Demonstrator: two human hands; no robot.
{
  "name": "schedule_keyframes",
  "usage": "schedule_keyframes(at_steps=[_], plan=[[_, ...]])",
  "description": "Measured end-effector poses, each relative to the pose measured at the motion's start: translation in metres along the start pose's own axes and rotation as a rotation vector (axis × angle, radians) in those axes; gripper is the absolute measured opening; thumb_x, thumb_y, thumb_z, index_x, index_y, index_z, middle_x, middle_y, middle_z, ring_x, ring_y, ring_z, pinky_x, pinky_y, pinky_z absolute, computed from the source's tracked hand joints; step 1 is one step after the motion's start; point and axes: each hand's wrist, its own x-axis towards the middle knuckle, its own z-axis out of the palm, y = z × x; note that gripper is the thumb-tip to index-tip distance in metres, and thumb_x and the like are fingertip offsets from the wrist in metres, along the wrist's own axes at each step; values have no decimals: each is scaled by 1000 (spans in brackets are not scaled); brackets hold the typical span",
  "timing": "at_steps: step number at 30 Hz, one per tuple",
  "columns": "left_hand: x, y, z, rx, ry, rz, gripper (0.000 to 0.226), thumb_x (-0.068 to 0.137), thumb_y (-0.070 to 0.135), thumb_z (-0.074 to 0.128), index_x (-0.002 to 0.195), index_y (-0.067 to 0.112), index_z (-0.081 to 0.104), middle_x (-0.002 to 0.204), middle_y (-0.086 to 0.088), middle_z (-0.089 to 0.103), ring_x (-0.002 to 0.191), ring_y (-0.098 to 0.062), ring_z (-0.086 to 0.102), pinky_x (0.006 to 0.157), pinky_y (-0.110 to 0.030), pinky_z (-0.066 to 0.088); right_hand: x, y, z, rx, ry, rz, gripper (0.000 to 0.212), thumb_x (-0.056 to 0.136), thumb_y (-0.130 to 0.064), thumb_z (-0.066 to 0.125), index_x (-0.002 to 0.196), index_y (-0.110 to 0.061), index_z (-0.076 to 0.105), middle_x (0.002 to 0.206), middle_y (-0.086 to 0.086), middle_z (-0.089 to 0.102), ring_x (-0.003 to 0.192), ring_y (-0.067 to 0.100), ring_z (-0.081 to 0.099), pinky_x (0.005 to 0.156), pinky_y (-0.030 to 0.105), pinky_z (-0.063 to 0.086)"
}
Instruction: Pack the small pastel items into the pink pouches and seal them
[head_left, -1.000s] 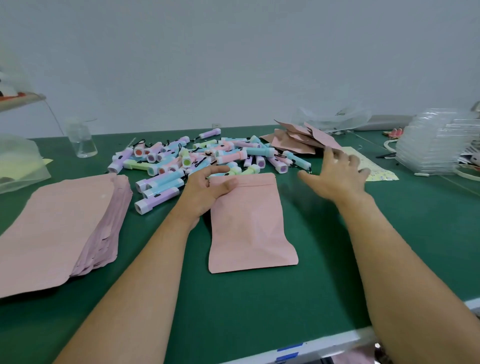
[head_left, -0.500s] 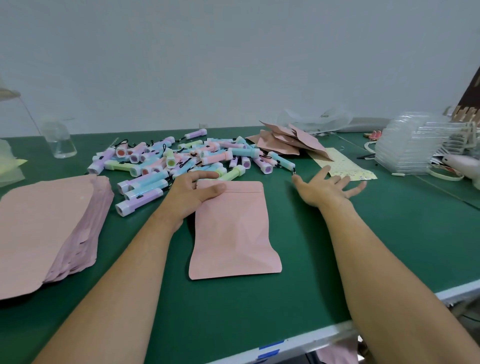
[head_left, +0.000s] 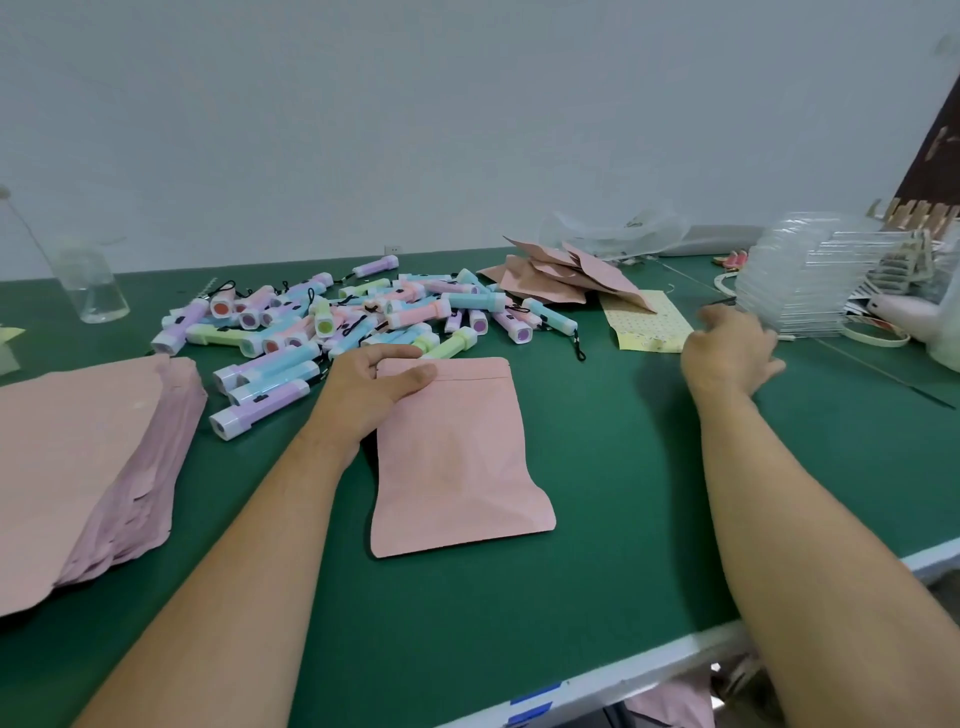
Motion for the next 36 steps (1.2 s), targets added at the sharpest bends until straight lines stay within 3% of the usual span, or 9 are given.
schedule_keyframes(at_steps=[5,7,11,16,20,24,28,31,36], plan=[[1,1,4,15,42,6,26,86,30,87,111,28,78,128,7,58,126,-14,48,99,-28,40,-1,-3,10,-207,-200,39,31,95,-22,58,121,-31,72,129,10,63,131,33,44,106,52,29],[1,2,3,14,44,4,26,87,29,86,111,28,78,129,7,57,126,-14,47,97,-25,41,-5,-6,12,-260,-203,9,27,94,-26,57,117,-30,73,126,9,63,129,33,44,104,52,29],[-1,2,5,18,40,7,23,88,28,86,108,30,78,132,7,57,131,-14,45,111,-34,39,-8,-6,13,-344,-166,-34,29,96,-31,55,120,-28,72,133,11,57,130,35,41,106,54,29],[-3,3,4,29,47,0,20,87,29,87,103,34,76,129,9,56,128,-13,47,106,-30,39,-11,-8,14,-398,-152,-66,31,99,-34,53,122,-24,71,138,13,52,131,35,39,108,55,30],[-4,3,5,44,46,-7,22,87,30,87,106,33,77,131,8,56,128,-14,46,110,-34,39,-11,-7,14,-385,-147,-98,29,101,-33,52,120,-26,72,137,13,54,132,36,39,109,56,29],[-5,4,5,40,46,3,24,87,30,86,110,29,78,131,9,56,128,-13,45,106,-30,35,-8,-9,15,-404,-147,-109,28,102,-39,56,122,-29,72,138,13,55,134,36,39,110,59,27],[-7,5,6,43,40,11,24,88,29,86,111,29,78,133,8,57,134,-14,46,114,-34,37,-3,-11,17,-405,-154,-99,28,101,-37,59,123,-26,72,137,13,56,135,37,38,112,60,27],[-7,5,4,35,40,0,23,88,29,86,109,29,78,136,6,58,137,-17,46,119,-39,38,-2,-14,20,-442,-177,-74,31,101,-33,57,126,-18,67,142,15,52,141,38,33,116,68,17],[-7,4,4,38,39,4,22,88,29,86,108,30,78,135,8,57,133,-14,44,109,-31,34,-5,-19,23,-472,-240,-26,31,102,-28,51,125,-12,62,151,19,41,149,38,20,115,78,-6]])
